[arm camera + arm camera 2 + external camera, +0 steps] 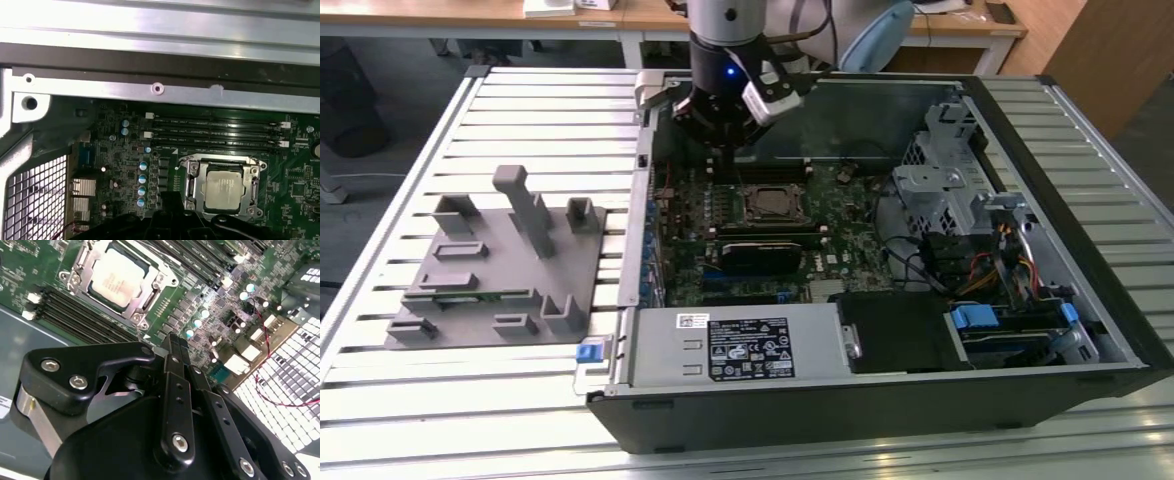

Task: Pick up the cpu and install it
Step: 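Install the first cpu locking lever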

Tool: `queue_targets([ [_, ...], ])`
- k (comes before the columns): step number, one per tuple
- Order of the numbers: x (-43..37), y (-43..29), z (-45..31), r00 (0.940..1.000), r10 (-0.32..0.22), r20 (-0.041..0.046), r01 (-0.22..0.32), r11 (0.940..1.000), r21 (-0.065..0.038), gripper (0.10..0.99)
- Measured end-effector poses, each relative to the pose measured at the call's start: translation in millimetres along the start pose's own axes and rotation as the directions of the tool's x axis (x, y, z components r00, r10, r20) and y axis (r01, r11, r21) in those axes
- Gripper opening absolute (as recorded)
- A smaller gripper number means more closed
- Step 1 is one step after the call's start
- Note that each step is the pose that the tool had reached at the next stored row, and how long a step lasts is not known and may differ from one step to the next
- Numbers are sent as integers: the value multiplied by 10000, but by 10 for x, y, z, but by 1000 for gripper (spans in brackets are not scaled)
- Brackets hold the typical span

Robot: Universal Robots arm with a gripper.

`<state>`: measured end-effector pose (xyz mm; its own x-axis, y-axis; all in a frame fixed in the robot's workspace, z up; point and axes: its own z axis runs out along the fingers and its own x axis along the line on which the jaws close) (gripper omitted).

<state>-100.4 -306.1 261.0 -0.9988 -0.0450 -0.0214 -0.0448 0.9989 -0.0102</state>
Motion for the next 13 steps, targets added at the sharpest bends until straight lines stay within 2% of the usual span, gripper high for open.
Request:
queue_targets([
  [3,15,10,3,10000,-1,-1,1,10000,1,122],
  [7,24,62,13,10000,-1,0,1,10000,1,122],
  [13,38,79,17,10000,-1,0,1,10000,0,122],
])
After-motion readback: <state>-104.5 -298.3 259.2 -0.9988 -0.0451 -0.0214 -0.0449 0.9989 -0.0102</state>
